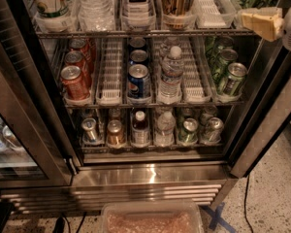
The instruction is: Pick green can from top shelf of fridge
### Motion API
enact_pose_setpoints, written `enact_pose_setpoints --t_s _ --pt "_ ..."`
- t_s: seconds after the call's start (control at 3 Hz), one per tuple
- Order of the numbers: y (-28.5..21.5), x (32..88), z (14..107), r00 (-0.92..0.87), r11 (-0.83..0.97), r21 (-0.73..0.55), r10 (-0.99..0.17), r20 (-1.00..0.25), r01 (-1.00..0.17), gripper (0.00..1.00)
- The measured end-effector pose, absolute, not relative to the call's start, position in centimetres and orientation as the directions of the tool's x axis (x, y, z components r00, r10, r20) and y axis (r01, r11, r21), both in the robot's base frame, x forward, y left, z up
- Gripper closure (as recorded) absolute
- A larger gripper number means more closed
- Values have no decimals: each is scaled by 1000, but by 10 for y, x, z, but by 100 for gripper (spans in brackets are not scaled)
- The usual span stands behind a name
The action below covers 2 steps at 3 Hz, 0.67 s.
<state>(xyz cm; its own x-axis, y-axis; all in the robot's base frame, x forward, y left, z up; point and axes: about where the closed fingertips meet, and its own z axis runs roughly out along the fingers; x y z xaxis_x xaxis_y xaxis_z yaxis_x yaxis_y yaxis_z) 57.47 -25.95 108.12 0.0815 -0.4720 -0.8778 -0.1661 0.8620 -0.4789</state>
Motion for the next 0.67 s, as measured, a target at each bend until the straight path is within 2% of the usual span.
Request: enact_pose_setpoints --t_s 0.67 --pt "-272 580 1075 49 873 -481 -479 -877 -81 32"
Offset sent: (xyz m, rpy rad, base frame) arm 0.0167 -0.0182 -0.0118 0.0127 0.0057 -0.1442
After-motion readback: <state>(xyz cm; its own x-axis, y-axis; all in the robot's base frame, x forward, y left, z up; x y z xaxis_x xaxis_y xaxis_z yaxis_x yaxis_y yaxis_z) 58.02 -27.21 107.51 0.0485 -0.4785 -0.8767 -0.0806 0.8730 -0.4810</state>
